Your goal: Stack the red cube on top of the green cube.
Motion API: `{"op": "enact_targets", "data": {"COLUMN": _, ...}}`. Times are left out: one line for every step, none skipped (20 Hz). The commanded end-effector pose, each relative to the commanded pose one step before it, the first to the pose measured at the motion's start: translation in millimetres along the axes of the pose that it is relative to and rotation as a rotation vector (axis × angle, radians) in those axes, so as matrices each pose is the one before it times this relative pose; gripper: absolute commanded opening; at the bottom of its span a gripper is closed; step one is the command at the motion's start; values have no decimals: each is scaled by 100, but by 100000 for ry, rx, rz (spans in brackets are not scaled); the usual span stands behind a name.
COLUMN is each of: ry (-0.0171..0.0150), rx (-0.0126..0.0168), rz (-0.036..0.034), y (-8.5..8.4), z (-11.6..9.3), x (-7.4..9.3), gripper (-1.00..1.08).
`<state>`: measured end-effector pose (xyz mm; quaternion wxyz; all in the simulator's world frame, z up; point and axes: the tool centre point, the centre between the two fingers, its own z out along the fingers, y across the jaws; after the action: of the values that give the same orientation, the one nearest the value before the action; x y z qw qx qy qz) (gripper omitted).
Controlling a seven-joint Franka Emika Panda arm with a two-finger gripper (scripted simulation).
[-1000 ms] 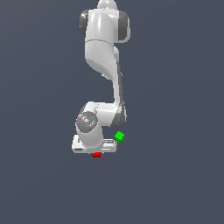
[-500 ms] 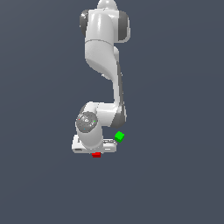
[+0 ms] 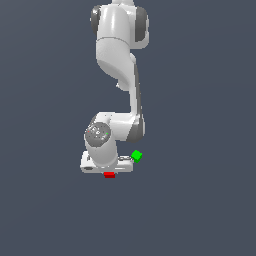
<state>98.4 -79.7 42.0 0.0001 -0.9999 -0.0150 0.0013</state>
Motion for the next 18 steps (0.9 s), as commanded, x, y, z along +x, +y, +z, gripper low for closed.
{"op": "enact_targets", "data": {"ry": 240, "rx": -33, "rz": -3, "y": 3, "z": -1695, "x": 45, "gripper": -100}}
{"op": "enact_targets", "data": {"ry": 0, "rx": 0, "rz": 0, "y": -2, "z": -806, "x": -8, "gripper": -100}}
{"op": "enact_targets", "data": {"ry": 0, "rx": 0, "rz": 0, "y": -2, "z": -794, "x": -8, "gripper": -100}}
{"op": "enact_targets", "data": {"ry": 0, "rx": 0, "rz": 0, "y": -2, "z": -735, "x": -8, "gripper": -100}}
{"op": "enact_targets", "data": {"ry": 0, "rx": 0, "rz": 0, "y": -2, "z": -674, "x": -7, "gripper": -100}}
{"op": "enact_targets", "data": {"ry": 0, "rx": 0, "rz": 0, "y": -1, "z": -611, "x": -6, "gripper": -100}}
{"op": "enact_targets", "data": {"ry": 0, "rx": 0, "rz": 0, "y": -1, "z": -546, "x": -3, "gripper": -100}}
{"op": "enact_targets", "data": {"ry": 0, "rx": 0, "rz": 0, "y": 0, "z": -481, "x": 1, "gripper": -100}}
{"op": "enact_targets", "data": {"ry": 0, "rx": 0, "rz": 0, "y": 0, "z": -414, "x": 5, "gripper": -100}}
{"op": "enact_targets", "data": {"ry": 0, "rx": 0, "rz": 0, "y": 1, "z": -346, "x": 10, "gripper": -100}}
{"op": "enact_targets", "data": {"ry": 0, "rx": 0, "rz": 0, "y": 2, "z": -278, "x": 16, "gripper": -100}}
{"op": "enact_targets", "data": {"ry": 0, "rx": 0, "rz": 0, "y": 3, "z": -209, "x": 23, "gripper": -100}}
{"op": "enact_targets", "data": {"ry": 0, "rx": 0, "rz": 0, "y": 4, "z": -139, "x": 30, "gripper": -100}}
{"op": "enact_targets", "data": {"ry": 0, "rx": 0, "rz": 0, "y": 5, "z": -69, "x": 37, "gripper": -100}}
{"op": "enact_targets", "data": {"ry": 0, "rx": 0, "rz": 0, "y": 5, "z": -5, "x": 33, "gripper": -100}}
{"op": "enact_targets", "data": {"ry": 0, "rx": 0, "rz": 0, "y": 2, "z": 7, "x": 11, "gripper": -100}}
{"op": "enact_targets", "data": {"ry": 93, "rx": -8, "rz": -27, "y": -22, "z": 39, "x": -10, "gripper": -100}}
{"op": "enact_targets", "data": {"ry": 0, "rx": 0, "rz": 0, "y": -14, "z": 7, "x": -10, "gripper": -100}}
